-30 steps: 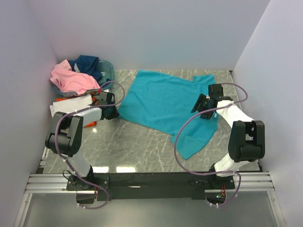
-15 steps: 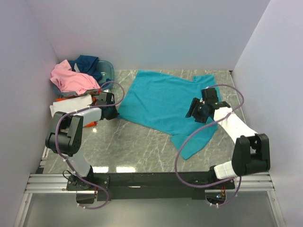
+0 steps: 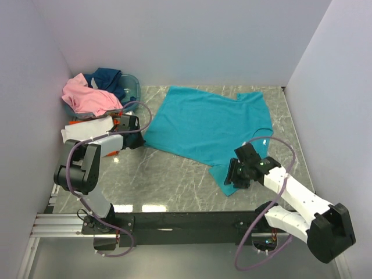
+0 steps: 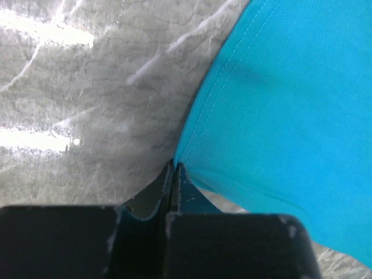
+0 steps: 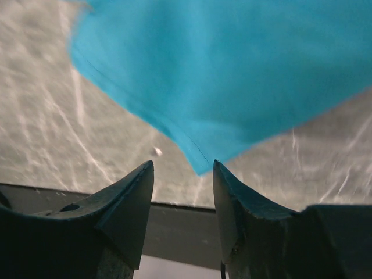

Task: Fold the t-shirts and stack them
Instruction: Fold the tshirt

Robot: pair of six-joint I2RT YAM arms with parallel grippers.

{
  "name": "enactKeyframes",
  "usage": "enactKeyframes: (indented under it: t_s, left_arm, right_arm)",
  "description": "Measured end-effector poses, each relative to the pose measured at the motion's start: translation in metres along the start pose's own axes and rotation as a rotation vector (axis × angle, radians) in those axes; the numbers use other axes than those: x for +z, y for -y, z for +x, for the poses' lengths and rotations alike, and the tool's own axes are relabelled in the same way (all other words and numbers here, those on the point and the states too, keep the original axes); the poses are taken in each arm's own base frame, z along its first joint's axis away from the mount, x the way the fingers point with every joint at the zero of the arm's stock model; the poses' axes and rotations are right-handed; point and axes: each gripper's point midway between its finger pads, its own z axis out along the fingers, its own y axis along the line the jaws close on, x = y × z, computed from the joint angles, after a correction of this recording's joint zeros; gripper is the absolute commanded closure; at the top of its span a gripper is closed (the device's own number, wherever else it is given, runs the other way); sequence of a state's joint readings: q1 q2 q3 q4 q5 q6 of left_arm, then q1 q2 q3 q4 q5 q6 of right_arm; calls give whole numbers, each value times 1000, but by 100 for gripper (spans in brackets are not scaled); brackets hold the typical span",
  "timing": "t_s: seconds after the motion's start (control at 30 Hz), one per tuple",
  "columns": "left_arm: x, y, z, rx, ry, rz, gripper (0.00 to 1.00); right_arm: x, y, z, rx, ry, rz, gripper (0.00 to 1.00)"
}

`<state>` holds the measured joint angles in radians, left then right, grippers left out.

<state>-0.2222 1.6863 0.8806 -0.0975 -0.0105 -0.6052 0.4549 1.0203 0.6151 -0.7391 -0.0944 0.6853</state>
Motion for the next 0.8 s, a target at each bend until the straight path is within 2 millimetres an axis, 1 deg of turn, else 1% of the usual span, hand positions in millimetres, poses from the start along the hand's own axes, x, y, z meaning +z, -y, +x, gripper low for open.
enactKeyframes:
  t_s: [0.07, 0.2, 0.43, 0.53, 0.6, 0.67, 0.77, 0.8]
  left_arm:
    - [-1, 0, 2, -1, -3, 5, 100]
    - [-3, -1, 4, -1, -7, 11, 100]
    - [-4, -1, 5, 0, -8, 13, 100]
    - [-4, -1, 5, 0, -9, 14, 100]
    - [-4, -1, 6, 0, -9, 14, 100]
    - [-4, 0, 6, 0, -9, 15, 100]
    - [-4, 0, 6, 0, -10, 16, 100]
    - [-4, 0, 6, 0, -11, 17, 100]
  right_arm:
    - [3, 7, 18, 19, -31, 12, 49]
    - [10, 15, 36, 45, -75, 42, 50]
    - [24, 22, 44, 72, -113, 82, 54]
    - [27, 25, 48, 77, -132, 98, 55]
    - [27, 24, 48, 77, -129, 95, 56]
    - [28, 23, 46, 76, -125, 90, 59]
    - [30, 22, 46, 79, -124, 85, 70]
    - [31, 22, 46, 80, -126, 84, 76]
